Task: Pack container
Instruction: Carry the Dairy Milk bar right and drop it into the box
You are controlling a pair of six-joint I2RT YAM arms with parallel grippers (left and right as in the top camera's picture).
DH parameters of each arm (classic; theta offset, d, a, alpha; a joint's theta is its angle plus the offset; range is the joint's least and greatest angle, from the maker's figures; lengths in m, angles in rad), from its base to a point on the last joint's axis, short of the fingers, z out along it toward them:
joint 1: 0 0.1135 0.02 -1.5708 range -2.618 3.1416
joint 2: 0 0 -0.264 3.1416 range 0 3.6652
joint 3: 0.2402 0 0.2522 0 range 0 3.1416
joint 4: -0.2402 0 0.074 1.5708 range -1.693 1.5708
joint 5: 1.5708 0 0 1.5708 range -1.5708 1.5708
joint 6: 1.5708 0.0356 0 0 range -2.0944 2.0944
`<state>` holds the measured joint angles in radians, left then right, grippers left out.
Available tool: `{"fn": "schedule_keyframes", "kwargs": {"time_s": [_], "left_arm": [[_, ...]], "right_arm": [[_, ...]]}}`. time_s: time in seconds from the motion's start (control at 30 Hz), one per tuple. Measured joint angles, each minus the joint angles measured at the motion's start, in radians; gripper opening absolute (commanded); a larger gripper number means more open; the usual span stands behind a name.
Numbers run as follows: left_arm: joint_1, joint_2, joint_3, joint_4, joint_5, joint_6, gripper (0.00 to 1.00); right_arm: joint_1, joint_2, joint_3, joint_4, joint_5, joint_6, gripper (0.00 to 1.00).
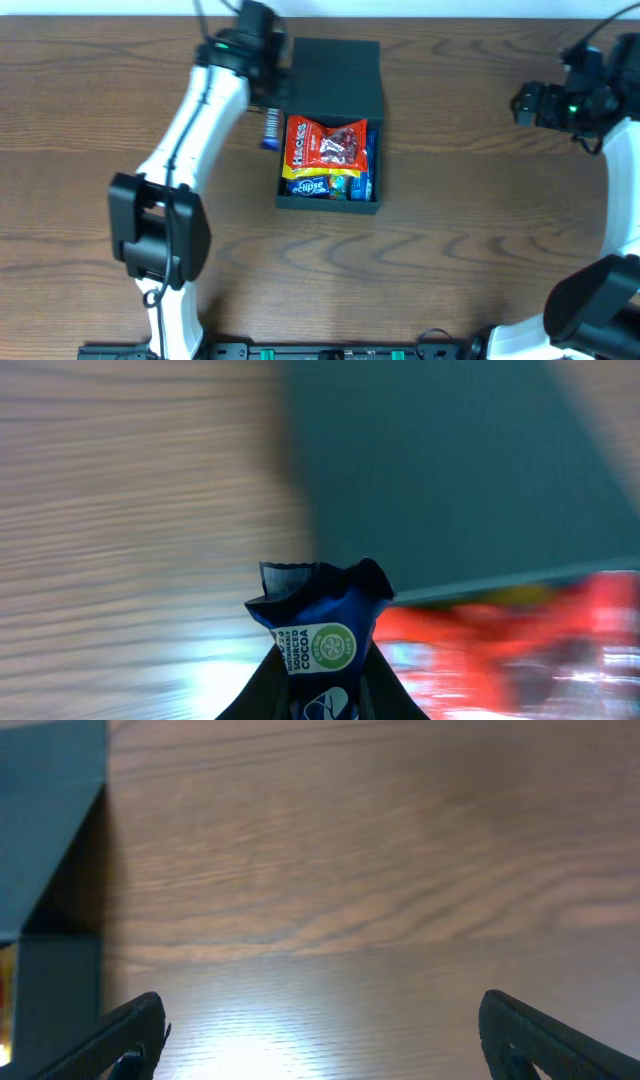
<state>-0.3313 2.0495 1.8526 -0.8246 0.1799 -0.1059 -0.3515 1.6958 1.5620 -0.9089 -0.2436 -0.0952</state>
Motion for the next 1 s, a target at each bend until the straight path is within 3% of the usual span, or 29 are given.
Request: {"fn": "schedule_keyframes", "kwargs": {"time_s": [0.3, 0.73, 0.8, 0.83, 0.87, 0.9, 1.0], "left_arm": [[-0.247, 0.000, 0.000, 0.076, 0.062, -0.190, 0.06], [-0.332, 0.000, -0.031, 0.095, -0.025, -0.410, 0.06], [-0.332, 0.000, -0.035, 0.097, -0.031, -0.427, 0.44], [-0.332, 0.000, -0.035, 0.098, -0.031, -0.436, 0.54], [-0.332, 0.000, -0.035, 0.100, -0.031, -0.437, 0.72], [-0.332, 0.000, -0.035, 0.107, -0.031, -0.443, 0.77], [-0.332, 0.000, -0.035, 0.127, -0.030, -0.412, 0.77]], "right_arm": [[-0.050, 0.000, 0.000, 0.001, 0.000, 0.019, 0.99], [-0.050, 0.000, 0.000, 0.002, 0.000, 0.019, 0.99], [-0.050, 0.000, 0.000, 0.002, 0.000, 0.019, 0.99], [-0.050, 0.000, 0.000, 0.002, 0.000, 0.019, 0.99], [-0.050, 0.000, 0.000, 0.002, 0.000, 0.019, 0.99], [-0.050, 0.000, 0.000, 0.002, 0.000, 0.019, 0.99], [-0.050, 0.000, 0.000, 0.002, 0.000, 0.019, 0.99]]}}
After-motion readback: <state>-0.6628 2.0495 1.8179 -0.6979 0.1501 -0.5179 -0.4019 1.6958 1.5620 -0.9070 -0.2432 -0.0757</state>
